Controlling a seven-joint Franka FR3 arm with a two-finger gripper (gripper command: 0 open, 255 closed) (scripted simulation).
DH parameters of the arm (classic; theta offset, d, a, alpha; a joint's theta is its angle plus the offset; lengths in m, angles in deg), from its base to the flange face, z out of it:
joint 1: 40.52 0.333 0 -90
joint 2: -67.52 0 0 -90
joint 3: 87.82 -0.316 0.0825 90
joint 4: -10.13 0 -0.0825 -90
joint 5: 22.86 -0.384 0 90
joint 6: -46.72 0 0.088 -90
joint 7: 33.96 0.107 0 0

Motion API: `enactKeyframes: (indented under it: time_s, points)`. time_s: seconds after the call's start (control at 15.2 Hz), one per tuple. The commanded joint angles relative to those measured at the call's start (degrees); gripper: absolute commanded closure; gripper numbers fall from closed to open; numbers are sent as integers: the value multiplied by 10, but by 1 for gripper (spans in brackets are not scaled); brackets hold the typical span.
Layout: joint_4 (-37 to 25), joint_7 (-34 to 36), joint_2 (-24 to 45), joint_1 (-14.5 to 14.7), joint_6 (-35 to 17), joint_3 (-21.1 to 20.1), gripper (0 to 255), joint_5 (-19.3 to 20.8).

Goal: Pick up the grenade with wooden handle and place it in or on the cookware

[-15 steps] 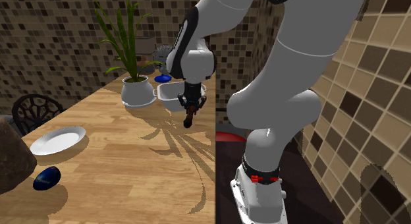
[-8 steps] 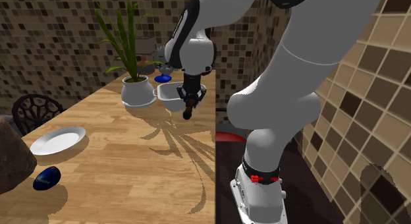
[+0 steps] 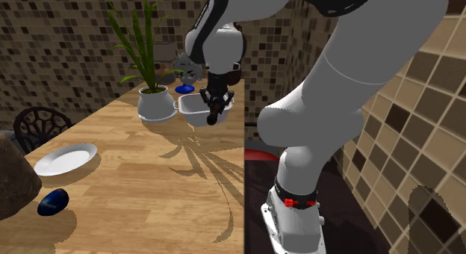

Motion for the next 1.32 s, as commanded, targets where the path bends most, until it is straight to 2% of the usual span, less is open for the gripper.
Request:
enactKeyframes:
  time_s: [0.0, 0.26, 0.59, 0.86, 1.06, 1.25]
  points:
    - [-9, 0, -13, 1, 22, 7, 255, 2]
    - [-26, 1, -29, 1, 55, 15, 255, 7]
    - [-128, 20, 97, -51, 31, -8, 255, 63]
    - [-218, 50, 197, -82, 27, -25, 255, 123]
    - [-292, 78, 272, -94, 34, -32, 255, 175]
    - [-373, 106, 348, -92, 51, -32, 255, 227]
